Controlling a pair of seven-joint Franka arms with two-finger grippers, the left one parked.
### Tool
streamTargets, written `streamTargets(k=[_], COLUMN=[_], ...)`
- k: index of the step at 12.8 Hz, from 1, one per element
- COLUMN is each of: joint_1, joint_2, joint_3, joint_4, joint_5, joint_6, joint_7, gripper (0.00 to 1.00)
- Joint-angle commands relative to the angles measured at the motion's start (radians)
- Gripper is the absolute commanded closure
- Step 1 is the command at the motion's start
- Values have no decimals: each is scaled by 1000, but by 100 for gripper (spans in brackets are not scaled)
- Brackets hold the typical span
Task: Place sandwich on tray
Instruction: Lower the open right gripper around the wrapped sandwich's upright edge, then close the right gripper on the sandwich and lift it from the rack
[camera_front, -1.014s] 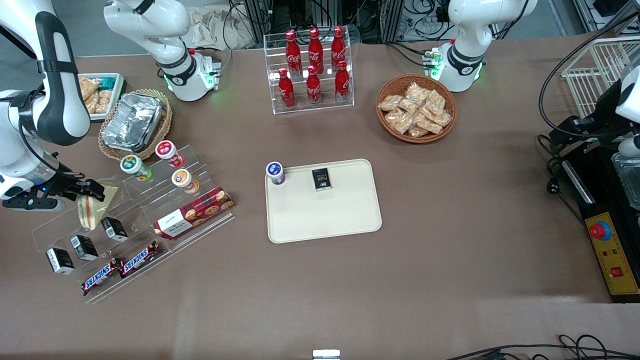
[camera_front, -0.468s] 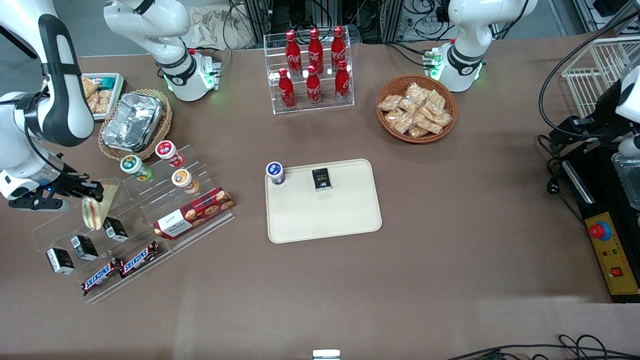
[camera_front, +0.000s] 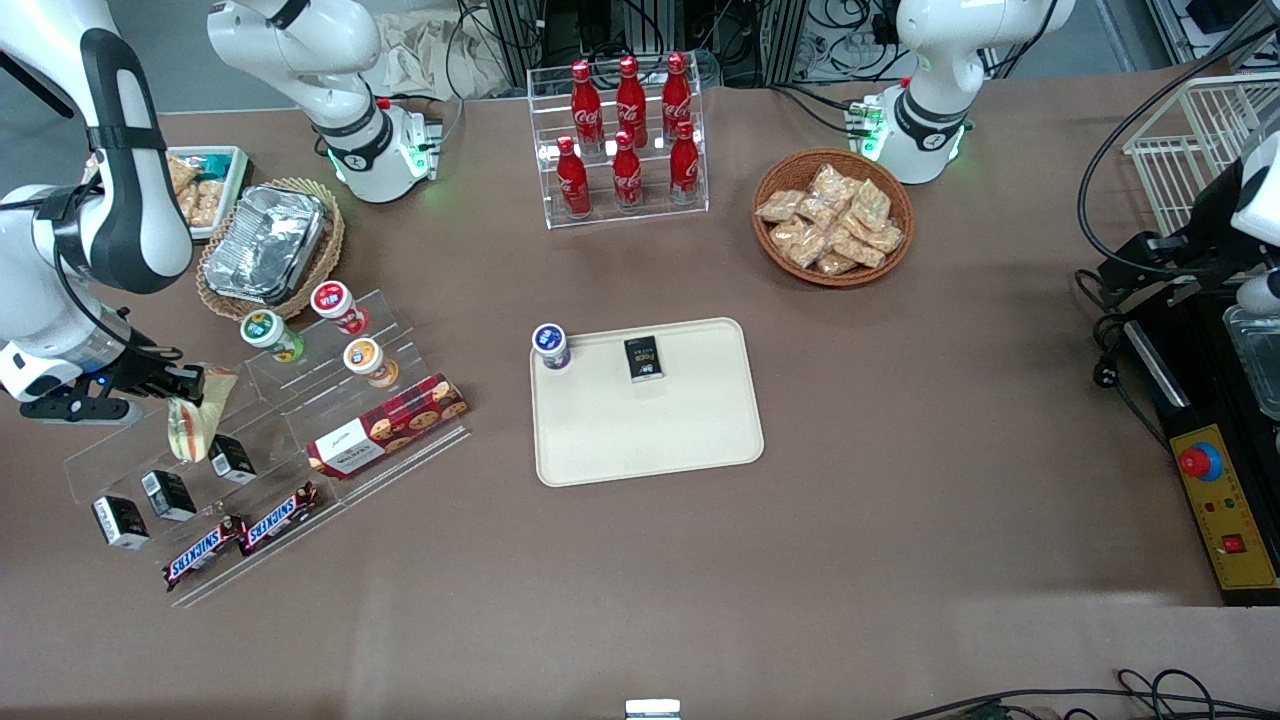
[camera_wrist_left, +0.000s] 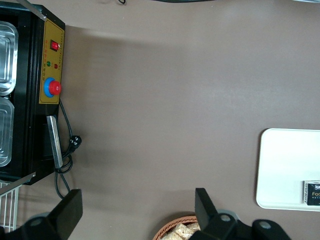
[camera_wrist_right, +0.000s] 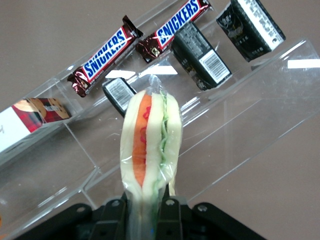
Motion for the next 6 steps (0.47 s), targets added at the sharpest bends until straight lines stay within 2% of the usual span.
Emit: streamTargets(k=[1,3,6], joint_1=[30,35,99], joint_2=[-11,-9,-30], joint_3=[-1,1,5], joint_4=[48,89,138], joint_5=[-5,-12,-12], joint_6=[3,3,2], joint_7=[-25,-125,-162], gripper=[100,100,100])
